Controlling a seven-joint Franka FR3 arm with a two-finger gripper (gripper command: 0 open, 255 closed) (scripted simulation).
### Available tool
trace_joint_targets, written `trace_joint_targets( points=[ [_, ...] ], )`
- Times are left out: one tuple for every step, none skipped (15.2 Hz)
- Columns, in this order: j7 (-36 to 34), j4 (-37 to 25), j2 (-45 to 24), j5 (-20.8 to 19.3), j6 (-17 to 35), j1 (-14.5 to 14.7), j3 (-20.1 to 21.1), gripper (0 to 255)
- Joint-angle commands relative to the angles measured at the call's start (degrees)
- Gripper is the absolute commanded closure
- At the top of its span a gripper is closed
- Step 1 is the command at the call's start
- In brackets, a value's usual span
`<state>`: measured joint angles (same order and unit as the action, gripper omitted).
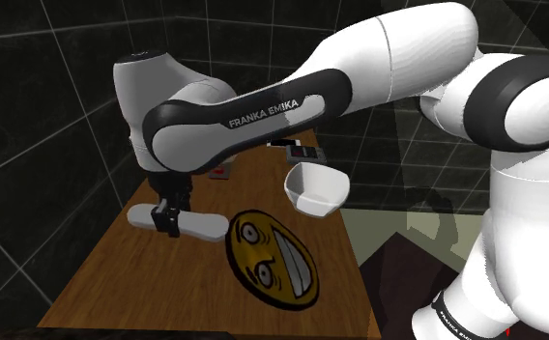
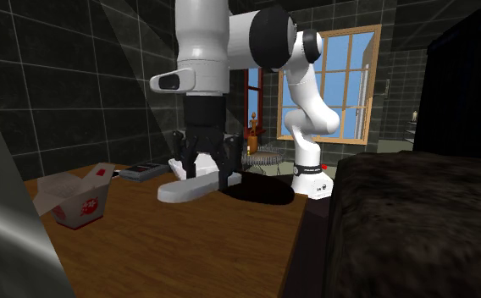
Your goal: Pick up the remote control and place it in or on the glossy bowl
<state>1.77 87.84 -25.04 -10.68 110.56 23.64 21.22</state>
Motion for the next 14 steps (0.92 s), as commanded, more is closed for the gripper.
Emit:
trace_joint_targets(
  points=[
    [0.09, -0.9, 0.27, 0.13, -1.16, 0.05, 0.08, 255],
    [1.13, 1.79, 2.13, 0.75, -0.19, -1.15, 0.03, 255],
    [2.21, 4.34, 3.92, 1.35, 0.71, -2.31, -0.03, 255],
    [3.35, 6.75, 5.66, 1.97, 1.54, -3.44, -0.14, 255],
    [4.53, 9.05, 7.34, 2.58, 2.32, -4.52, -0.28, 255],
    [5.75, 11.24, 8.97, 3.2, 3.04, -5.55, -0.48, 255],
    [7.02, 13.33, 10.55, 3.8, 3.71, -6.56, -0.7, 255],
    [8.32, 15.33, 12.08, 4.4, 4.32, -7.51, -0.98, 255],
    [9.65, 17.23, 13.56, 4.99, 4.9, -8.44, -1.29, 255],
    [11.01, 19.05, 15.0, 5.56, 5.42, -9.33, -1.64, 255],
    [12.39, 20.79, 16.4, 6.11, 5.91, -10.18, -2.04, 255],
    [13.79, 22.45, 17.74, 6.64, 6.35, -11.01, -2.46, 255],
    [15.21, 24.03, 19.04, 7.13, 6.76, -11.83, -2.9, 255],
    [16.65, 25.54, 20.29, 7.6, 7.13, -12.59, -3.41, 255]
  ],
)
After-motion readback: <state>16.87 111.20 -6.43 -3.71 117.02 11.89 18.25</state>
